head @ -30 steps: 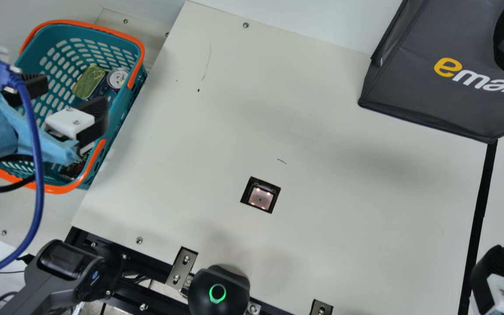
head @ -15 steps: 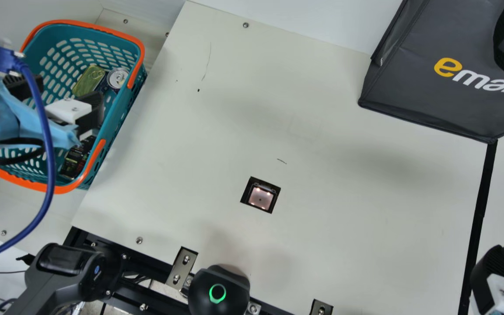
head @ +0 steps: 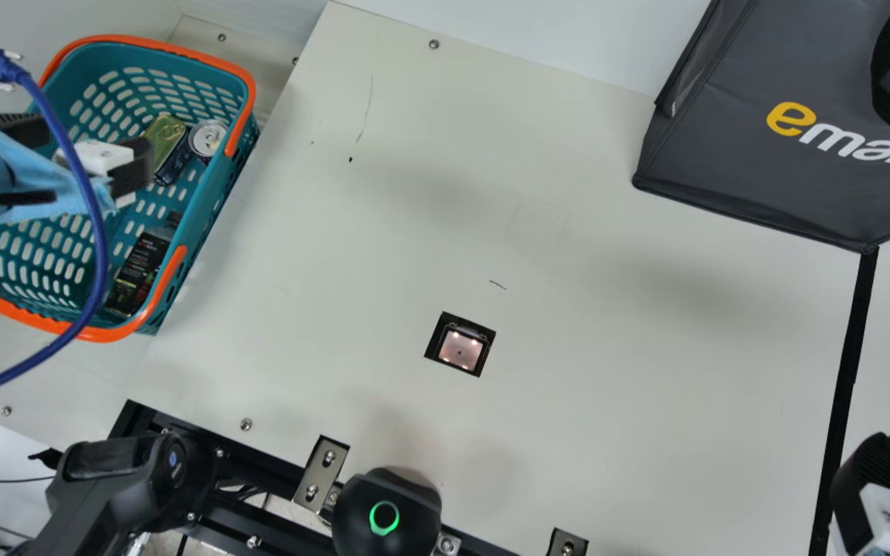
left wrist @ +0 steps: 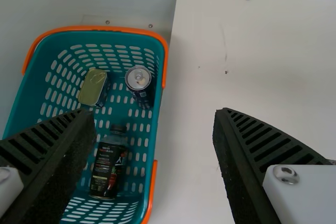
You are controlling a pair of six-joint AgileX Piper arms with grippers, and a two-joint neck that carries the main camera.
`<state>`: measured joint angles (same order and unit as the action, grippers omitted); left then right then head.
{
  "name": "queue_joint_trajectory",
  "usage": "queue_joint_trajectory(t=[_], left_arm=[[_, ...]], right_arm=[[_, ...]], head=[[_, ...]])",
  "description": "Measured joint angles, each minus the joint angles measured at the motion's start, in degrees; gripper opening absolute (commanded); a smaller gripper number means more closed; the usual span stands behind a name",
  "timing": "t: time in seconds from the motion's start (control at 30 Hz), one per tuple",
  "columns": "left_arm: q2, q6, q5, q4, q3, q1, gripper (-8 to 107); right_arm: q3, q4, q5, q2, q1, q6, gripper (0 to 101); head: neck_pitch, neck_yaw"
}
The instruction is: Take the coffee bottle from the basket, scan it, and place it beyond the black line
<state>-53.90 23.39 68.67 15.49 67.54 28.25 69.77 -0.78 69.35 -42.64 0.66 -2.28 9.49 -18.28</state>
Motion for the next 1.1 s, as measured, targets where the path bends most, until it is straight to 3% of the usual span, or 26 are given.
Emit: queue_joint_trajectory(t=[0.57,0.8,1.1], left_arm=[[-8.94,21.9,-1.74,9.05,-1.12,21.52,90],[-12.93,24.11,-2.39,7.42,-0.74,23.53,90],[-17.43,21.09,-3.91,4.12,0.65,21.21,90]], right_arm=[[0.0,0.0,-0.06,0.0,0.0,0.0,91],[0.0,0.0,-0.06,0.0,0.0,0.0,91],[0.0,0.0,-0.06,0.0,0.0,0.0,91]], head=[[0.0,0.0],[0.0,0.0],[0.0,0.0]])
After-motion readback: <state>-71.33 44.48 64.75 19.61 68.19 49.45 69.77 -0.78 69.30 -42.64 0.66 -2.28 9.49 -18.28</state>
